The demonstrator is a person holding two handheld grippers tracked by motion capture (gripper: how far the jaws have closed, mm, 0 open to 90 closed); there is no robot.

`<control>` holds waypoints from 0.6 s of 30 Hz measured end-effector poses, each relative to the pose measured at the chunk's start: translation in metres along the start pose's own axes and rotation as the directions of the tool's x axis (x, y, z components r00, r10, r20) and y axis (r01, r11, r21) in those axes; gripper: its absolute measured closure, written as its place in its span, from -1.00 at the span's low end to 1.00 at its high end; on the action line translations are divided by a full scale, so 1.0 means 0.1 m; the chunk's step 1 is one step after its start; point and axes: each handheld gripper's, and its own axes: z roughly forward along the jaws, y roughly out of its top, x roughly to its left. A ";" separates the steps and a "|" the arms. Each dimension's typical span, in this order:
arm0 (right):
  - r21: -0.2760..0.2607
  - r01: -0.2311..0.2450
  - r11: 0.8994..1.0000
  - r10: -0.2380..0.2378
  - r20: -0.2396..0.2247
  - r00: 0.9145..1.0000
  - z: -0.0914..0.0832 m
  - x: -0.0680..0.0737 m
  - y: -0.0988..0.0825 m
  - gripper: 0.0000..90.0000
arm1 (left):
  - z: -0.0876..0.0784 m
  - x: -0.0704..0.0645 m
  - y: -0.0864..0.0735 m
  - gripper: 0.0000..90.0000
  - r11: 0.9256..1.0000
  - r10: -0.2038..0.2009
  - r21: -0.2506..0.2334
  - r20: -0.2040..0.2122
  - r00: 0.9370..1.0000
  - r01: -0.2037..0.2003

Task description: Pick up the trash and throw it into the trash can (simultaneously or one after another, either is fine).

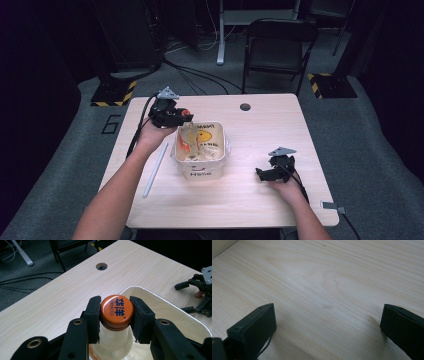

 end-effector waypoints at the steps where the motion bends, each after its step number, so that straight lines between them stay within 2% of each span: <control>1: 0.000 0.000 1.000 0.000 0.000 1.000 0.00 0.00 0.00 -1.00 | 0.01 0.01 -0.01 0.39 1.000 -0.002 0.002 0.000 1.000 0.002; 13: 0.001 0.008 1.000 -0.008 -0.001 1.000 0.00 0.00 0.00 -1.00 | 0.11 0.03 -0.15 0.39 1.000 -0.014 0.011 0.002 1.000 0.014; 18: 0.001 0.013 1.000 -0.013 -0.002 1.000 0.00 -0.01 0.00 -1.00 | 0.13 0.03 -0.20 0.39 1.000 -0.017 -0.002 0.004 1.000 0.017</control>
